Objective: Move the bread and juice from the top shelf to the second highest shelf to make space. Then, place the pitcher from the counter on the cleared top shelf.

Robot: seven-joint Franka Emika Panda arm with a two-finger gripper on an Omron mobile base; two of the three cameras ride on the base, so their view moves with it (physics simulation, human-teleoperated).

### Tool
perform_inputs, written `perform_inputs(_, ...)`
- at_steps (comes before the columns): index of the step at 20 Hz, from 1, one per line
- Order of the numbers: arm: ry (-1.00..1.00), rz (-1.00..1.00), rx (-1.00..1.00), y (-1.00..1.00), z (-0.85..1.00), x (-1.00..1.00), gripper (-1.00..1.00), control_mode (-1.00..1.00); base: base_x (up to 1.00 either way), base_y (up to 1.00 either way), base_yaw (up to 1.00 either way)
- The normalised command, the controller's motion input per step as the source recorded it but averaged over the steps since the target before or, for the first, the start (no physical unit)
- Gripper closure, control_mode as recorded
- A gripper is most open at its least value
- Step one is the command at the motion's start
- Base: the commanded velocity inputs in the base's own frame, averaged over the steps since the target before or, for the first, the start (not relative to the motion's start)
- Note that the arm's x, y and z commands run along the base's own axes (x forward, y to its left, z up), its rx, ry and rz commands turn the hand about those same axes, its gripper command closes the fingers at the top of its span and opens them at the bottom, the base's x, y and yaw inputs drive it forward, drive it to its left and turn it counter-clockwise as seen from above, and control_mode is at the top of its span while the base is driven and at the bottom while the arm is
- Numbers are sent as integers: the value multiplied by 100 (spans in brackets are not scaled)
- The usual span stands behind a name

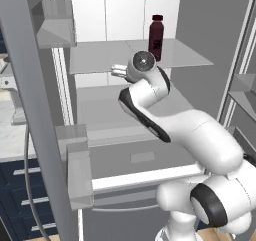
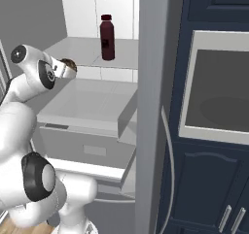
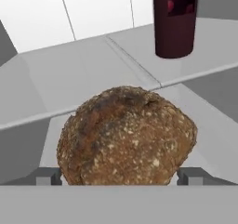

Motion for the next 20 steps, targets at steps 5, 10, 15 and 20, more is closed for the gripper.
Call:
perform_inputs(5, 19, 11, 0, -12, 6, -100, 100, -100, 0, 0, 0)
perform_inputs(10, 8, 12, 0, -19, -37, -68, 100, -100, 0, 0, 0)
perform_inputs(15, 0, 5, 0, -15, -49, 1, 100, -100, 0, 0, 0)
perform_inputs(20, 4, 4, 0, -1, -58, 33, 100, -100, 0, 0, 0)
